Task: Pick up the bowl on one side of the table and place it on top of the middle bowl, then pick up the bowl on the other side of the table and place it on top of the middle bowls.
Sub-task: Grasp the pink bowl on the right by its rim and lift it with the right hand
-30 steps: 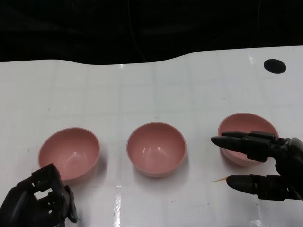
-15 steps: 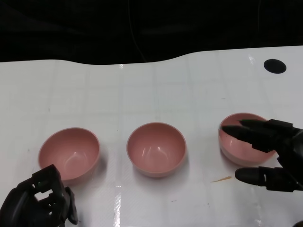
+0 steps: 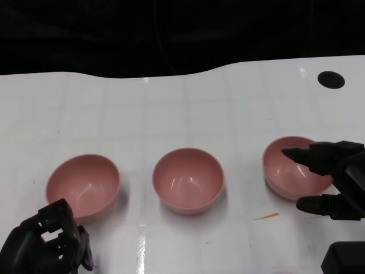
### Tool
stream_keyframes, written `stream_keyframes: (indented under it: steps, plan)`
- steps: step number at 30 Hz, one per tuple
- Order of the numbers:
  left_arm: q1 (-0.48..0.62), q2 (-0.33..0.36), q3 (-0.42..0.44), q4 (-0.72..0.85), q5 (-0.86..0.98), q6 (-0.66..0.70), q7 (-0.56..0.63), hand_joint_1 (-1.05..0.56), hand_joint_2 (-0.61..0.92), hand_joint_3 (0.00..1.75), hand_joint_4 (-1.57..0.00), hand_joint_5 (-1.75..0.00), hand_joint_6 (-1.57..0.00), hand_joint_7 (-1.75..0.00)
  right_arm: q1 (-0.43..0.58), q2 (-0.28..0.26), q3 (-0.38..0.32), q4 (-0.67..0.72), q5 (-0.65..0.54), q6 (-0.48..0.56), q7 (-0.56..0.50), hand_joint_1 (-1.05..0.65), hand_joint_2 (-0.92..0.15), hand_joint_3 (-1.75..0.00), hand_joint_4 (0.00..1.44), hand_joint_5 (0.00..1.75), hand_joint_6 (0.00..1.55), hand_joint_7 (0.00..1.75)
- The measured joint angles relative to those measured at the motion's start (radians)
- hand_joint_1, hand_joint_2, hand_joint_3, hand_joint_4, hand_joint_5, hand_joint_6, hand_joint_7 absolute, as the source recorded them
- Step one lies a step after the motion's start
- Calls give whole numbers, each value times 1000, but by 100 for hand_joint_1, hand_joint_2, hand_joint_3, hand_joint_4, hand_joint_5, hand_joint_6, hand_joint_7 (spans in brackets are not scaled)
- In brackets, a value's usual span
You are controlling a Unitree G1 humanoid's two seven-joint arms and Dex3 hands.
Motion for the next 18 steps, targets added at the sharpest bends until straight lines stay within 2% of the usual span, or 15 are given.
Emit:
stream_keyframes:
  steps: [5, 14, 18]
  plan:
    - [6, 0, -2, -8, 3, 7, 4, 4, 50, 138, -93, -175, -77, -175, -45, -15, 65, 71, -26, 31, -11, -94, -92, -14, 54, 0, 47, 0]
    - [17, -1, -4, -13, 13, 6, 29, 2, 49, 139, -94, -175, -78, -175, -99, -29, 161, 142, -54, 54, -43, -92, -92, -16, 53, 0, 48, 0]
    - [17, -1, -10, -19, 19, 6, 34, 1, 49, 139, -94, -175, -78, -175, -134, -33, 203, 184, -77, 64, -61, -86, -92, -14, 55, 1, 50, 1]
